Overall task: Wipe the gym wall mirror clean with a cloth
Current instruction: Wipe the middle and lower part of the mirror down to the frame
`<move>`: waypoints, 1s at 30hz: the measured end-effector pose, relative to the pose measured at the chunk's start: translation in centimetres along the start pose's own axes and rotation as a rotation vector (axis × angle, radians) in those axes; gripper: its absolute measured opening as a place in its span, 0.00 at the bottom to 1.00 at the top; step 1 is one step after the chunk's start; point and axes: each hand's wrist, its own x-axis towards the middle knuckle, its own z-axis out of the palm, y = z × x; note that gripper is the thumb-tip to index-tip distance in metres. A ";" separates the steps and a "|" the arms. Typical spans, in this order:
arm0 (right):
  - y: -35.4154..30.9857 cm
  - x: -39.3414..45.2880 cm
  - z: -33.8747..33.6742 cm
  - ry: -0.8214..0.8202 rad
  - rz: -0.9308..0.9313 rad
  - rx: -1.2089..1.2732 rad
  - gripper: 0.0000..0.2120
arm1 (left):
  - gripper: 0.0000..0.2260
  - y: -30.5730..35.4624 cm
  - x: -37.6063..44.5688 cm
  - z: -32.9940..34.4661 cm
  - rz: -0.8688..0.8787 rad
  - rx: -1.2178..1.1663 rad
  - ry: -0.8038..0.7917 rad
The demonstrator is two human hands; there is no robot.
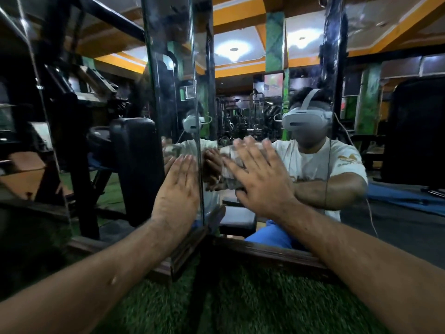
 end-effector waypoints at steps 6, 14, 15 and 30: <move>-5.3 1.4 2.5 0.052 -0.089 0.029 0.33 | 0.31 0.4 -0.5 1.0 0.024 0.071 0.033; -6.8 2.0 3.2 0.121 0.062 0.028 0.28 | 0.28 2.3 -0.1 1.3 0.032 0.005 0.015; -7.6 0.9 3.9 0.122 0.044 0.061 0.27 | 0.28 2.3 -0.1 1.3 0.034 -0.004 0.022; -10.7 -7.9 6.1 -0.042 -0.218 0.165 0.26 | 0.26 6.0 -1.3 3.6 0.029 -0.284 0.082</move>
